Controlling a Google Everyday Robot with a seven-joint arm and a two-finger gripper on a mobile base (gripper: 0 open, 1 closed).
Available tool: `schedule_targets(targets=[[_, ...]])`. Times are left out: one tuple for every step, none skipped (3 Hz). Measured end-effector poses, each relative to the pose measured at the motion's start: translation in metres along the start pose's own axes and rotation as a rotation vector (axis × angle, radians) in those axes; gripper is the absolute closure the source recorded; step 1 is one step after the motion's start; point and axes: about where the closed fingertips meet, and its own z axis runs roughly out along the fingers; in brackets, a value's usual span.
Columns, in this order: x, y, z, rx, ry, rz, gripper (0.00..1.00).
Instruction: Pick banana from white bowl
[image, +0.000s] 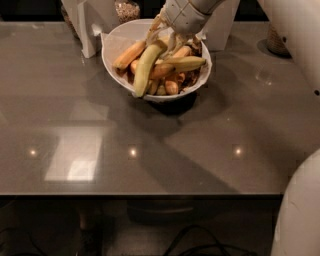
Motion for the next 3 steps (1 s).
schedule_targets(targets=[[-0.004,-0.01,-0.035,0.063,0.0,0.021,1.0],[-0.003,-0.007,-0.071,0.112,-0.028,0.094,1.0],[0.001,0.006,-0.105,0.157,-0.061,0.196,1.0]])
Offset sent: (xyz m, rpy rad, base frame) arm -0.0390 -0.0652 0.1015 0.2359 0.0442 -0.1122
